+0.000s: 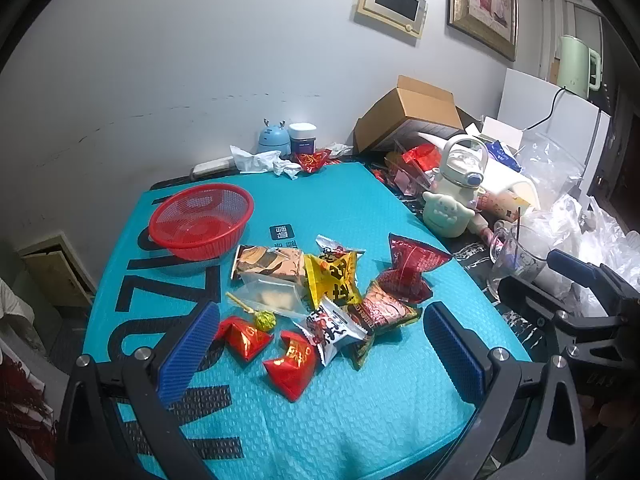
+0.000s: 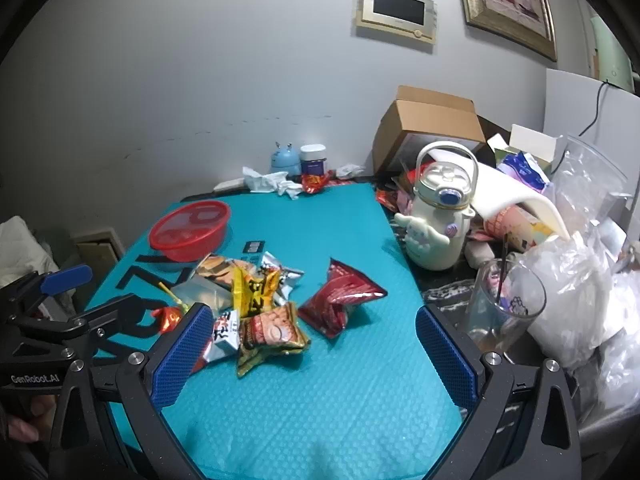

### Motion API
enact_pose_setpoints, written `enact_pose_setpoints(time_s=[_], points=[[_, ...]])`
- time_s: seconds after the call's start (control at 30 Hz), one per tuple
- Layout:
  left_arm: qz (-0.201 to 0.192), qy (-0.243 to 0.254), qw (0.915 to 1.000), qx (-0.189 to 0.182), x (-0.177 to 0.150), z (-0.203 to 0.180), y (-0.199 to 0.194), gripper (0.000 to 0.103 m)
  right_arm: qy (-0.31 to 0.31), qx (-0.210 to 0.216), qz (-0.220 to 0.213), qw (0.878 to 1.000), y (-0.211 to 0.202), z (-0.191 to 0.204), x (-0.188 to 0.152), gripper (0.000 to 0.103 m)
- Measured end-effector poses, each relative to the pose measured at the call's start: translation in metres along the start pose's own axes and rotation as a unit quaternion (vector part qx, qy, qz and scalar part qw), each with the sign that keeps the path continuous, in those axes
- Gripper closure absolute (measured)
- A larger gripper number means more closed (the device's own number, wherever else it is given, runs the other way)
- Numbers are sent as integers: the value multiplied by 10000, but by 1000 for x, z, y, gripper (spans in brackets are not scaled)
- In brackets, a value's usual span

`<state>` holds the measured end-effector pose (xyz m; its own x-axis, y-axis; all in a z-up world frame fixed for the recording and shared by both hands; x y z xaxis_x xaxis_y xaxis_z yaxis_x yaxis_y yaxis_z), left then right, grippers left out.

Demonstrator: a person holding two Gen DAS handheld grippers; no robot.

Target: Organize snacks

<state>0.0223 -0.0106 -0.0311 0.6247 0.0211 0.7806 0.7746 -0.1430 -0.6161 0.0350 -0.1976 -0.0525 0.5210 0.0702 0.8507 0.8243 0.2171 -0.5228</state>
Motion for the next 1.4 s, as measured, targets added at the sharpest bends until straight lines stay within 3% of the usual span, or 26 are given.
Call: enact_pose_setpoints(time_s=[0.7, 1.4], points=[[193, -241, 9995, 3, -41, 0, -4, 0, -83, 274, 189, 9994, -5, 7, -39, 0], [970, -755, 9924, 63, -72, 50, 66, 0, -269, 848, 964, 9914, 76, 34, -62, 5]])
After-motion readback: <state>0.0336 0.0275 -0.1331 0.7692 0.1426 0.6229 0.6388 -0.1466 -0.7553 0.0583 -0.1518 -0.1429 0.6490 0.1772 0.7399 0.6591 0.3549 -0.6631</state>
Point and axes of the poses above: each gripper's, at about its wrist camera, not at the fingertips, and y roughly the way its jaws point, z to its left, x to its top, the point moved 7 cm from there along y, roughly the way its jaws point, and after that the axes turned 4 degrees about -x, right-handed, at the moved point
